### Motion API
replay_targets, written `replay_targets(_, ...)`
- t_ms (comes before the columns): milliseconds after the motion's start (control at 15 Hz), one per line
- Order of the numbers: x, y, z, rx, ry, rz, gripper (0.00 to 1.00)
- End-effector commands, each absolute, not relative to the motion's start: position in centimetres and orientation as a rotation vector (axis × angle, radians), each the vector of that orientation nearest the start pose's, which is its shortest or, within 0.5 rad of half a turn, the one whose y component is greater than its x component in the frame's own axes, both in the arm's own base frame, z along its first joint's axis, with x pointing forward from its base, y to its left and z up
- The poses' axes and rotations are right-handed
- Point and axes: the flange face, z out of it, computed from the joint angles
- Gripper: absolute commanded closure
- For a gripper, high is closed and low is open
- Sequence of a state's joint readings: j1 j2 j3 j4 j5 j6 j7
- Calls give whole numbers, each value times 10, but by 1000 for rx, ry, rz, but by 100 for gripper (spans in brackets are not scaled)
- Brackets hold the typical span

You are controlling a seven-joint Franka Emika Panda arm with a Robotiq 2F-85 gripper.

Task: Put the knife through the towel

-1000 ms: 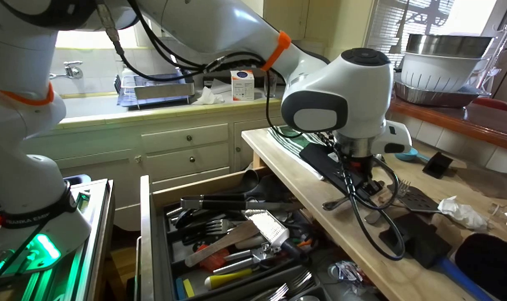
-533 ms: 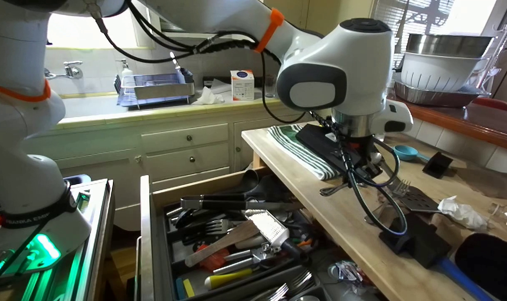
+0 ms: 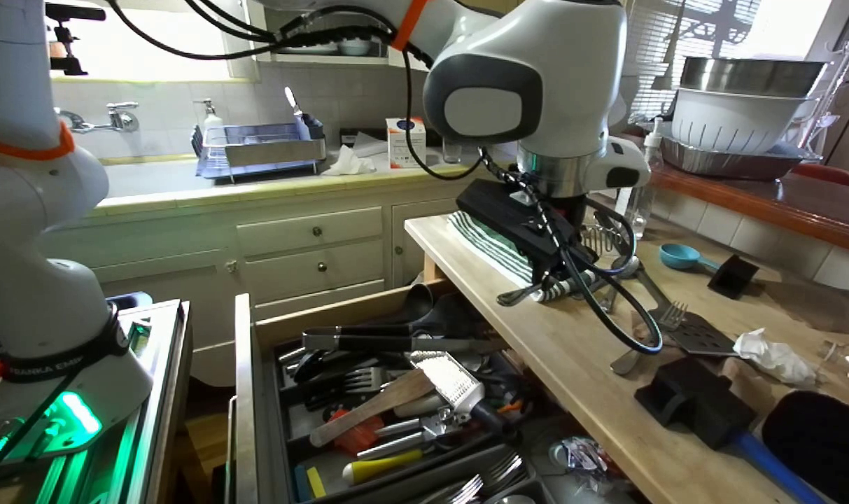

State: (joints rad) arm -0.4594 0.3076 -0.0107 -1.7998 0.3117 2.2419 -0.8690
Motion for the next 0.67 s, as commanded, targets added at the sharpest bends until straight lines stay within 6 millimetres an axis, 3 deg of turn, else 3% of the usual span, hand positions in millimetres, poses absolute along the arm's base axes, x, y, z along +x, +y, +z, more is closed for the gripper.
replay_targets(0, 539, -278, 396, -2936, -426, -362, 96)
replay_targets(267, 510, -281, 384, -2937, -490, -341, 96)
replay_targets(600, 501, -269, 355, -2957, -469, -276, 96)
